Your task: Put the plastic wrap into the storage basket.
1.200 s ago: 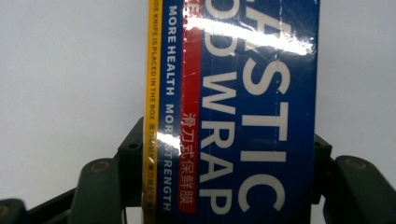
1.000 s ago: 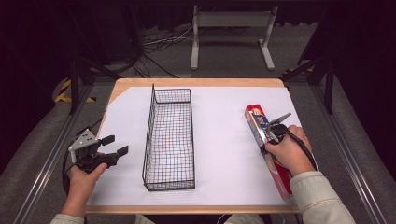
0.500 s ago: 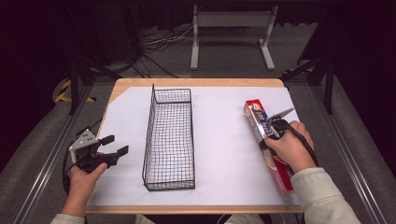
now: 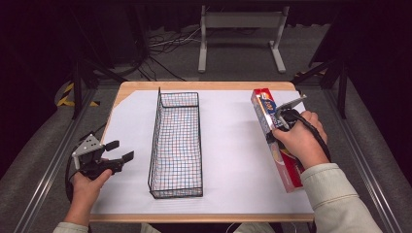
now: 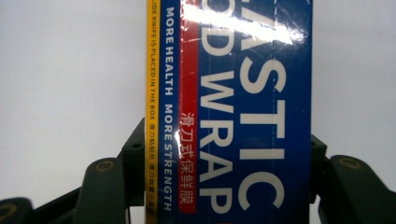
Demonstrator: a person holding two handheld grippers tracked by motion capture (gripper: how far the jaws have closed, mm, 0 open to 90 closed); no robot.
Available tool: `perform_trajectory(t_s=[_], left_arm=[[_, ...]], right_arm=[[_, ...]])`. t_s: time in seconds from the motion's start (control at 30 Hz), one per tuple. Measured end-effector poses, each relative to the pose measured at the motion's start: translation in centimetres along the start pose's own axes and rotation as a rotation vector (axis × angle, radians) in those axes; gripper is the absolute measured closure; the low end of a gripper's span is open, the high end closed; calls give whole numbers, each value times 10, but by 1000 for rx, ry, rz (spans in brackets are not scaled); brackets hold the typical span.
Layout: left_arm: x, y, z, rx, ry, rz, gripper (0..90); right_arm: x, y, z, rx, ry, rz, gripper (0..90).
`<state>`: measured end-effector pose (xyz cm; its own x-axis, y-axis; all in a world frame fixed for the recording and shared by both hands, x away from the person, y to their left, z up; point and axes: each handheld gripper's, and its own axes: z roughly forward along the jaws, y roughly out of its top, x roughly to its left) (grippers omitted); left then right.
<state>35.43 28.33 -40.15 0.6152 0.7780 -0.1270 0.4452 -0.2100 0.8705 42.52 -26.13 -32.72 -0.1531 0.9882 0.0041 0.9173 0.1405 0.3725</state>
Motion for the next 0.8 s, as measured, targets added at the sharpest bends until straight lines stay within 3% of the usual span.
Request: perform_trajectory(t_s=[0.43, 0.8], left_arm=[[0, 0, 0, -1, -1, -1, 247], [0, 0, 0, -4, -1, -2, 247]], right_arm=[[11, 11, -14, -46, 37, 41, 410], [39, 22, -18, -94, 57, 101, 409]])
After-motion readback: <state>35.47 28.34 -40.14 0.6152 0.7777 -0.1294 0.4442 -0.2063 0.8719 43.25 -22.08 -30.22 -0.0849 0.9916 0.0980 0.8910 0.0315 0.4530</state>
